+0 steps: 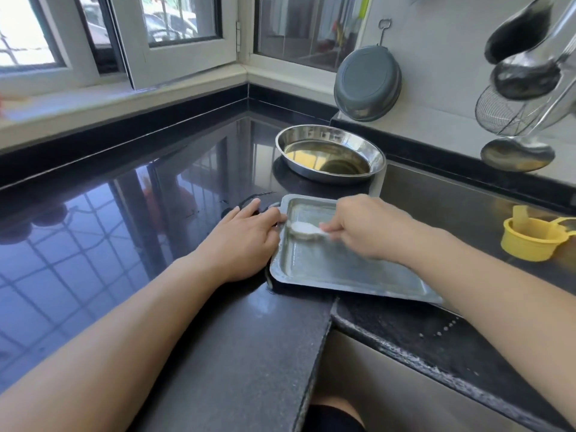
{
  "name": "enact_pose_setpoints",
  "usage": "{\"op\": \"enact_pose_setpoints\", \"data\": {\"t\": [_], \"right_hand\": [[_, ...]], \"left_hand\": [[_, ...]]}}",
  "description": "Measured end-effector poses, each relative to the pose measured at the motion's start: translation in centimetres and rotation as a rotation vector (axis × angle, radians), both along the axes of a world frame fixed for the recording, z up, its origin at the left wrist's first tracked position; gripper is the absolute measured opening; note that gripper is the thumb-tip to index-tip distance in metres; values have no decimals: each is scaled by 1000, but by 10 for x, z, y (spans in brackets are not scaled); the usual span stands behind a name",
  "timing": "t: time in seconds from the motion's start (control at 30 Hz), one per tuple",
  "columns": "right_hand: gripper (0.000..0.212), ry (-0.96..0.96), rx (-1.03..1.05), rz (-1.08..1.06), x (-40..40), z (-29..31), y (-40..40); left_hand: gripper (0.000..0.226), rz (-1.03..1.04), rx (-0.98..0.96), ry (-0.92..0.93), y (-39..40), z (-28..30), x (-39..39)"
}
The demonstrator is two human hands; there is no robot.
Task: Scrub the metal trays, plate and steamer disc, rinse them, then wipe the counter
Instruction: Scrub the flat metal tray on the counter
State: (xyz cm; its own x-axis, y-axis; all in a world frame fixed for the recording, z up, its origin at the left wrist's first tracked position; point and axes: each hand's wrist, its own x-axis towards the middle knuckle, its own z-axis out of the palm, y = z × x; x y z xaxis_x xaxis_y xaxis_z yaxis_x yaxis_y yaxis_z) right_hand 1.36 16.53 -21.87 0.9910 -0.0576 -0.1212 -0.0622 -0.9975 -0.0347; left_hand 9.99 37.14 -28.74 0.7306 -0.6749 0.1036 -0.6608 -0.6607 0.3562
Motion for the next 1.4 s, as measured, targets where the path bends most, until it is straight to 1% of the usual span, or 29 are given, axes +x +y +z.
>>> {"op": "enact_pose_setpoints", "data": {"t": [0.07, 0.1, 0.17, 0.23, 0.3, 0.37, 0.43, 0.5, 0.57, 0.63, 0.8, 0.83, 0.93, 1.07, 1.13, 1.27, 1.4], "right_hand": [[27, 33, 2, 65, -5, 1, 1], [28, 83, 20, 124, -12, 2, 1], [24, 188, 40, 262, -31, 6, 3], [26, 215, 55, 309, -38, 8, 1], [27, 153, 75, 244, -30, 3, -1], [26, 44, 4, 157, -12, -4, -3], [28, -15, -55, 95, 2, -8, -7], [27, 34, -11, 113, -3, -6, -8], [26, 137, 68, 232, -21, -1, -7], [28, 215, 96, 323, -38, 4, -7], [24, 271, 49, 214, -50, 22, -50], [23, 270, 84, 182, -53, 26, -56], [21, 233, 284, 107, -57, 31, -55], [23, 238, 268, 211, -46, 16, -12], [24, 219, 256, 220, -43, 12, -5], [21, 223, 158, 174, -58, 21, -38], [21, 266, 162, 94, -71, 28, -65]], "left_hand": [[39, -2, -22, -14, 0, -1, 2], [38, -3, -29, -16, 0, -3, 3], [37, -14, -37, -28, -1, -7, 4], [36, -29, -32, -36, 0, -9, 6], [36, -31, -29, -41, 0, -11, 7], [36, -34, -24, -46, 0, -9, 6], [38, -38, -23, -30, 0, -7, 5], [40, -41, -21, -22, 0, -6, 4], [39, -44, -24, -48, 0, -7, 4], [37, -40, -21, -68, 0, -7, 4], [32, -29, -32, -75, 0, -8, 4], [31, -33, -36, -78, 0, -9, 5], [29, -35, -29, -87, -1, -12, 6], [31, -27, -34, -101, -2, -14, 6], [28, -24, -38, -94, -3, -12, 6], [29, -24, -43, -92, -3, -12, 5], [27, -15, -51, -100, -3, -11, 3]]}}
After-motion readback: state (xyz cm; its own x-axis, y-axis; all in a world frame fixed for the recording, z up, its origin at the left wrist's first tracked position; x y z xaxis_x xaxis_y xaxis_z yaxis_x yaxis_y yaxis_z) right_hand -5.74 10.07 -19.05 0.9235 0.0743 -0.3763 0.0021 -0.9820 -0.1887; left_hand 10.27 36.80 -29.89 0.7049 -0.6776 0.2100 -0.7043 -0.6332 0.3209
